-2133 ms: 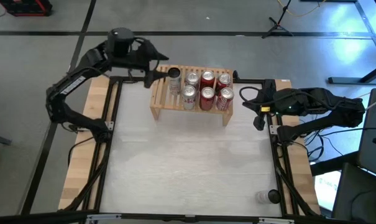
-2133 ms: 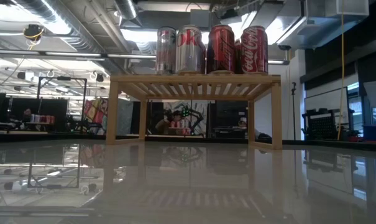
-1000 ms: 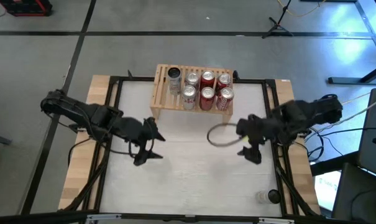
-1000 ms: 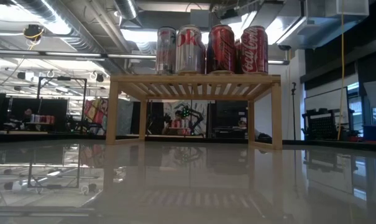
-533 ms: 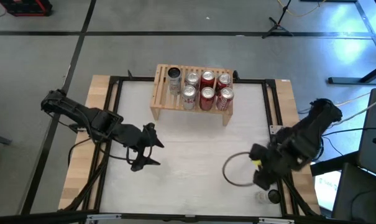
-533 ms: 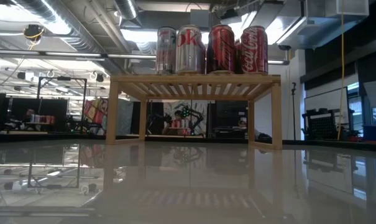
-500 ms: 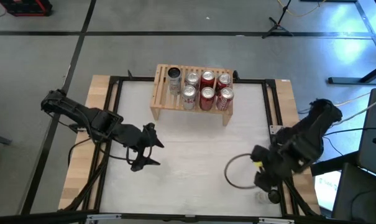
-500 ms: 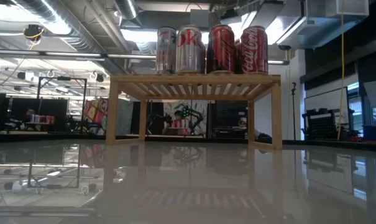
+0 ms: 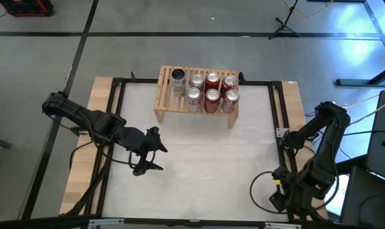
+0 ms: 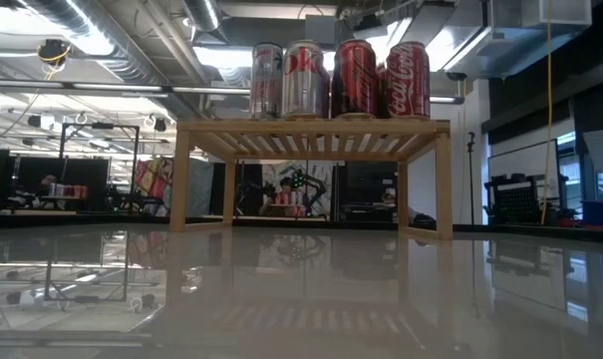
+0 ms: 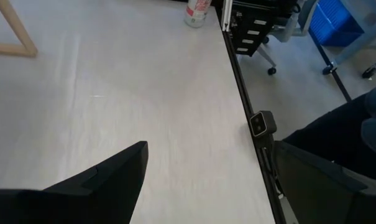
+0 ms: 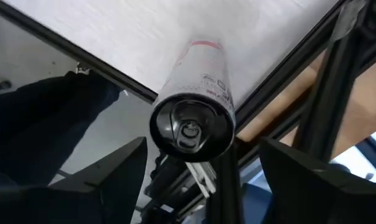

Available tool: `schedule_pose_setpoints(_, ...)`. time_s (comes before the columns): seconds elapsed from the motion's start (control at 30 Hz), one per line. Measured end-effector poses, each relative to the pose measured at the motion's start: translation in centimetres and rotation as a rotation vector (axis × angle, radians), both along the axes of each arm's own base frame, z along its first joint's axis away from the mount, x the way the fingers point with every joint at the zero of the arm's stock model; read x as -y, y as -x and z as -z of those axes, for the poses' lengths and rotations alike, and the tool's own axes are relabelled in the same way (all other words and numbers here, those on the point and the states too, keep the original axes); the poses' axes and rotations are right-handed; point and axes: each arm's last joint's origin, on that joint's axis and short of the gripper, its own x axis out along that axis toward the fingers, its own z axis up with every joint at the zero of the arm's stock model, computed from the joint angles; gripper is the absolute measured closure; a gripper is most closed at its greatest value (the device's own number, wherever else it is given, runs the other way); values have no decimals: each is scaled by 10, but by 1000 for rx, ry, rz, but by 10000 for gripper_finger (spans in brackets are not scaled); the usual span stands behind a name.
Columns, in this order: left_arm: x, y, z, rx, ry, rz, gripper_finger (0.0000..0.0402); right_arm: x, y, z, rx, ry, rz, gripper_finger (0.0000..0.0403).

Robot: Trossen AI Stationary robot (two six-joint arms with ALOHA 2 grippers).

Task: Place canned beverage on shelf
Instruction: Put the white and pink soda can on the shelf aligned with the other white and pink soda can

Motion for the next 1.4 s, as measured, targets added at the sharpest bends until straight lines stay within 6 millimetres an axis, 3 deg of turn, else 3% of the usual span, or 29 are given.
schedule_pose_setpoints(0.17,0,0,0,0,0,0,69,0,1,14,-22,25,29,100)
schedule_pose_setpoints(0.63,0,0,0,-1,0,-2,69,-5,-2,28,-4,-20,21,100)
schedule_pose_setpoints(1.1,0,0,0,0,-4,-7,69,0,-1,12,75,-27,-22,100)
schedule_pose_setpoints(1.4,0,0,0,-2,2,-4,69,-12,-9,24,112,-11,-92,100)
